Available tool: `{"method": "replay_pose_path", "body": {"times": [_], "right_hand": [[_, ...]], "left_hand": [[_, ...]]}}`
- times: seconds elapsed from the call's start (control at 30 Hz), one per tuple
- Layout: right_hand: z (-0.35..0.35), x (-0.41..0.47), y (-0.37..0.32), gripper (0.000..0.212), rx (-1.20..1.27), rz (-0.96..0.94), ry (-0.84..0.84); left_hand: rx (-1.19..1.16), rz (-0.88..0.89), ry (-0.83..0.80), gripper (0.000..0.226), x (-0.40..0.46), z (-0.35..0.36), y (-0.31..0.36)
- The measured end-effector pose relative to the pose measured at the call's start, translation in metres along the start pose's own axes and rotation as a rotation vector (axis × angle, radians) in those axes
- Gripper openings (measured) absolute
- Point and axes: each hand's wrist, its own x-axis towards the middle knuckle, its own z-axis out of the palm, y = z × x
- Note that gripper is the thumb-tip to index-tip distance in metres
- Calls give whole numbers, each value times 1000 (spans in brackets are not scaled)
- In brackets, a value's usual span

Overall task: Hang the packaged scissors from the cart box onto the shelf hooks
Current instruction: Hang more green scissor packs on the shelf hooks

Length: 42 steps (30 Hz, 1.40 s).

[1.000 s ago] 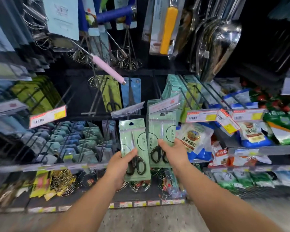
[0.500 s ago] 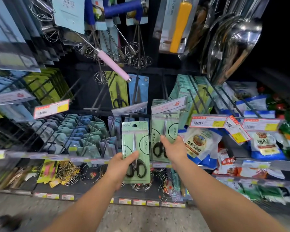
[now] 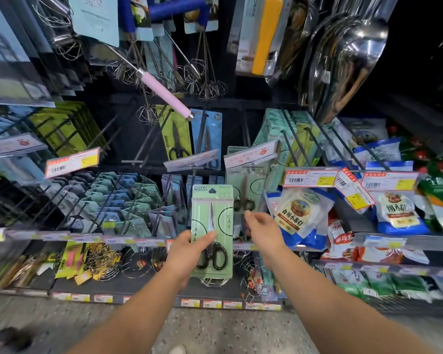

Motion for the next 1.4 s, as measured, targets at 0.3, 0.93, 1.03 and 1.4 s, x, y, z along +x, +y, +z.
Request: {"method": "replay_pose_path", "body": {"times": [0.3, 0.93, 1.03, 1.4], "right_hand": [[-9, -17, 19, 9, -68, -223, -219], [-28, 11, 7, 26, -182, -239, -76], [-27, 18, 8, 39, -365, -181, -26], [25, -3, 14, 56, -1148, -300, -269]], "left_hand": [[98, 144, -12, 8, -6, 33, 27], [316, 111, -75, 50, 18, 61, 48], [434, 99, -73, 58, 23, 59, 44], [1352, 118, -8, 63, 10, 5, 19]]}}
